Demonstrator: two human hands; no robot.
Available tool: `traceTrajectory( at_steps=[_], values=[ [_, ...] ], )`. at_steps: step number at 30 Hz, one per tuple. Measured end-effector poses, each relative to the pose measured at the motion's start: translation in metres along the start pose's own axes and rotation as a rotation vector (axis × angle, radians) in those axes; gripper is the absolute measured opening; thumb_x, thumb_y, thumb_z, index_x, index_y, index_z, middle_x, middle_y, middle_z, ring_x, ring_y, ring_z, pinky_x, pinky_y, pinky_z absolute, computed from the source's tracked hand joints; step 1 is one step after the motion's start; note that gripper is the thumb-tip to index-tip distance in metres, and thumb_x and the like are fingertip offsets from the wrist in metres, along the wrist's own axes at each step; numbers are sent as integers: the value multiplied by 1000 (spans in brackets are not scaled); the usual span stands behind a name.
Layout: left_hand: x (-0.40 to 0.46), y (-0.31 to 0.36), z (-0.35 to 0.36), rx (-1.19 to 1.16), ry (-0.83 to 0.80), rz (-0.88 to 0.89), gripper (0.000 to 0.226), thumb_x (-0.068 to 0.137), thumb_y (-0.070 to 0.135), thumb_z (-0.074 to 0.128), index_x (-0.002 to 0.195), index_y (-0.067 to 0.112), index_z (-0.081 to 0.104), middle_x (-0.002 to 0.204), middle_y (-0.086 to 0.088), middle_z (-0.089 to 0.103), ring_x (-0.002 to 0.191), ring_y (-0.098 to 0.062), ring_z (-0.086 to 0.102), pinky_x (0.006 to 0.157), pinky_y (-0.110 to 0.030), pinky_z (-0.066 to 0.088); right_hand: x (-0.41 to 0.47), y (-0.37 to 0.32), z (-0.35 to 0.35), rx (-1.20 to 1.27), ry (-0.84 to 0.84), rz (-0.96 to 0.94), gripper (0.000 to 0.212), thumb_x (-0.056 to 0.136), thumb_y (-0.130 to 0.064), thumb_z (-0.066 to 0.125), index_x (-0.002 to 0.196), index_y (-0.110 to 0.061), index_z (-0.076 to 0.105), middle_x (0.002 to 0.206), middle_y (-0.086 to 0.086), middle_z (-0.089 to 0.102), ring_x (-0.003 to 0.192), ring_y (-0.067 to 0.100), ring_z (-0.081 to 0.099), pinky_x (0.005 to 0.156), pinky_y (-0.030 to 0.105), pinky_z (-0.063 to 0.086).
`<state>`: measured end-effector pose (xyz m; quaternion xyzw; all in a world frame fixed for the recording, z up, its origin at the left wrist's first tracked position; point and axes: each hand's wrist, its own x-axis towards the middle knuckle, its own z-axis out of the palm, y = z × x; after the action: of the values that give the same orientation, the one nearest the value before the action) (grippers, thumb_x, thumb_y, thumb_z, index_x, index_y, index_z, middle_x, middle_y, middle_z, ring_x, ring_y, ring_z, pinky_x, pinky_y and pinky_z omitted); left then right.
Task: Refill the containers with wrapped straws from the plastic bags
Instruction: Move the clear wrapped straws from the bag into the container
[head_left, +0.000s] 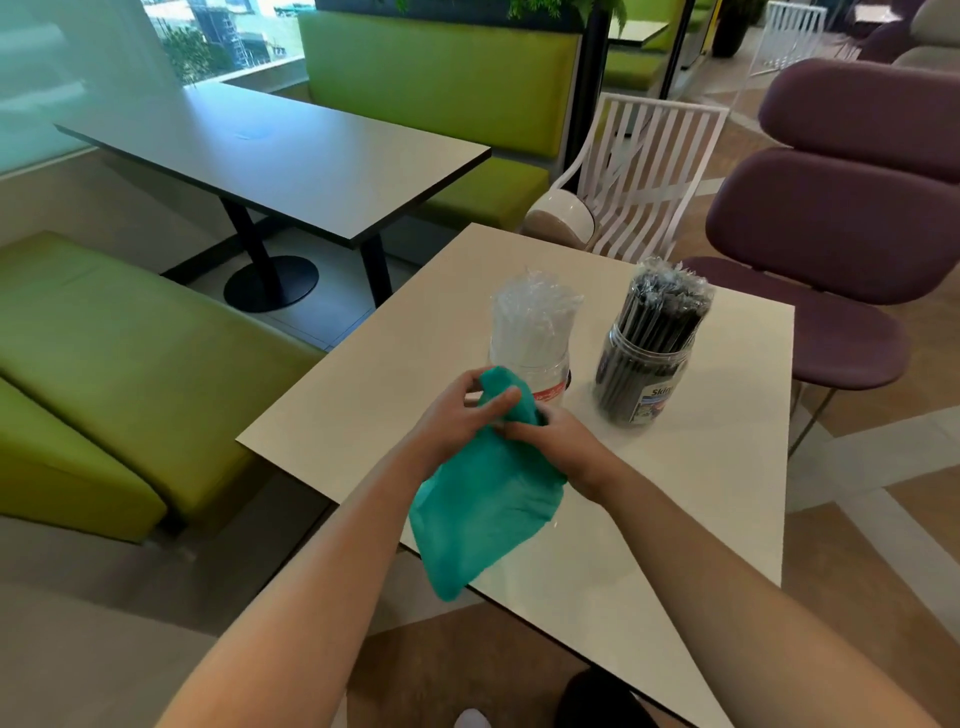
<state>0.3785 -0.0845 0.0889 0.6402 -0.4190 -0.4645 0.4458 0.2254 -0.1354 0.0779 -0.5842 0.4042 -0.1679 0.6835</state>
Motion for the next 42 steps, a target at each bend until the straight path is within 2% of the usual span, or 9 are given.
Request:
traceTrajectory(
  at_steps=[5,13,17,20,23,29,34,37,42],
  values=[
    [-17,-25,-6,108,-269,-61,54,73,38,85,119,21,62,108,0,73,99,-18,70,86,-35,57,-6,9,-5,342,-7,-5,38,87,-13,68,124,-10,58,117,14,69,106,32,66,92,45,54],
    [-20,-58,-13,506,54,-66,21,79,44,77,80,25,68,71,6,66,65,-12,56,60,-28,41,-9,12,-33,396,360,33,16,85,2,60,90,-13,64,90,11,67,83,23,62,74,33,54],
    [-19,-59,-9,590,57,-77,26,77,50,74,81,27,65,74,6,66,71,-15,60,64,-32,45,-11,4,-34,16,446,-45,31,78,-14,56,107,-16,66,100,4,60,87,15,56,71,25,45],
    [-16,-52,0,660,-4,-54,24,75,53,74,84,32,65,77,8,67,75,-14,62,68,-33,47,-12,-3,-28,-382,165,-132,58,70,-33,67,127,-28,59,121,-5,54,109,12,53,91,26,45],
    [-14,-50,2,710,4,-41,25,76,51,74,75,31,60,71,8,62,72,-15,59,63,-32,42,-9,-8,-30,-558,-6,-97,28,77,-26,78,102,-32,69,114,-4,62,105,15,58,88,25,46],
    [-19,-67,-14,704,119,-87,25,81,52,69,83,28,63,78,5,62,79,-20,59,69,-35,45,-9,-5,-57,112,299,-54,14,81,-11,73,85,-18,62,94,4,64,98,27,58,73,31,48],
    [-19,-64,-11,487,115,-92,26,85,41,71,103,23,68,92,1,70,86,-18,64,79,-36,49,-12,16,-37,-15,102,124,106,52,-46,91,137,-39,30,127,-9,54,115,21,54,90,52,45],
    [-18,-63,-7,413,103,-108,25,85,38,72,103,20,69,92,-1,71,85,-20,66,77,-35,51,-13,27,-23,-19,-6,141,82,67,-22,87,134,-25,41,122,-4,64,104,22,64,71,44,59],
    [-20,-70,-18,335,154,-180,26,85,39,72,103,20,67,94,0,71,87,-19,66,79,-34,51,-4,21,-46,376,268,91,34,82,9,63,115,2,58,111,21,63,77,22,63,58,25,56]
  ],
)
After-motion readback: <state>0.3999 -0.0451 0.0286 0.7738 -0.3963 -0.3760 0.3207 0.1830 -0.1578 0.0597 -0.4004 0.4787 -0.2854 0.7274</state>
